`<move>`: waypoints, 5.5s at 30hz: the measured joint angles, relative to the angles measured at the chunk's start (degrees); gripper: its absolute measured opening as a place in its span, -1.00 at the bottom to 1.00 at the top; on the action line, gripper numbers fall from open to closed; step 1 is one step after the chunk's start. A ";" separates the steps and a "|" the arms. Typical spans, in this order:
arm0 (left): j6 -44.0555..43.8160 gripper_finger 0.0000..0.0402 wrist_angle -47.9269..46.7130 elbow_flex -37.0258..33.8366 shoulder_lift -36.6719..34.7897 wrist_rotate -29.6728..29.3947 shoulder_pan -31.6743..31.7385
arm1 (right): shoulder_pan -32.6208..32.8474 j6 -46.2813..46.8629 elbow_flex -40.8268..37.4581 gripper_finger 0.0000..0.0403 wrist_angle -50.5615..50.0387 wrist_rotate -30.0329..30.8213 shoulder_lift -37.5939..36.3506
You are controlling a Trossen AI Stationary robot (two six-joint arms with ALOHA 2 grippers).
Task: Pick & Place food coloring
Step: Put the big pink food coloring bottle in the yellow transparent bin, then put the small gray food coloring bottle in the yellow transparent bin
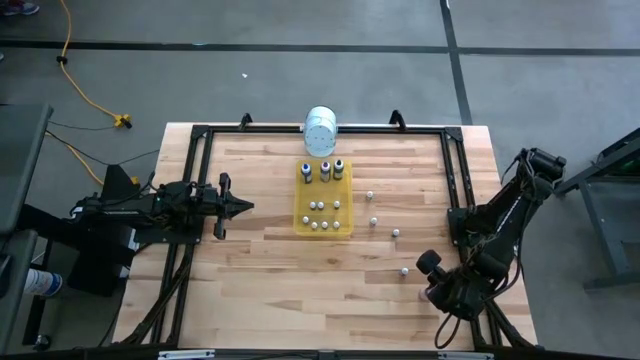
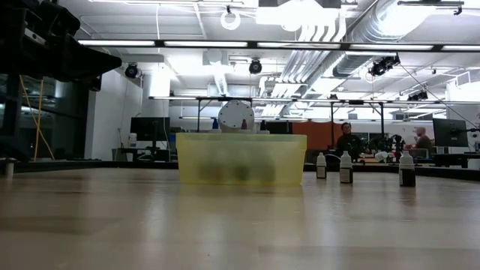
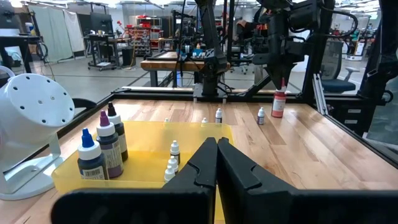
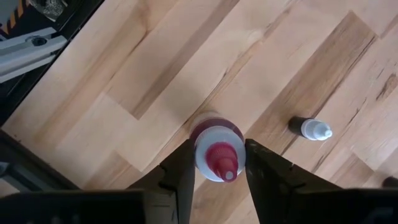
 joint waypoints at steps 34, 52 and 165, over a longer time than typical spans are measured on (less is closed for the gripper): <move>0.00 -1.00 0.01 0.00 -0.01 0.00 -0.01 | -10.42 -12.11 33.04 -0.44 -20.55 -1.41 0.53; 0.00 -1.00 0.00 0.00 -0.01 0.00 -0.01 | -39.78 -28.65 59.44 -0.44 -21.27 0.80 18.38; 0.00 -1.00 0.01 0.00 -0.01 0.00 0.00 | -66.71 -13.82 26.21 0.08 -12.26 -3.69 15.19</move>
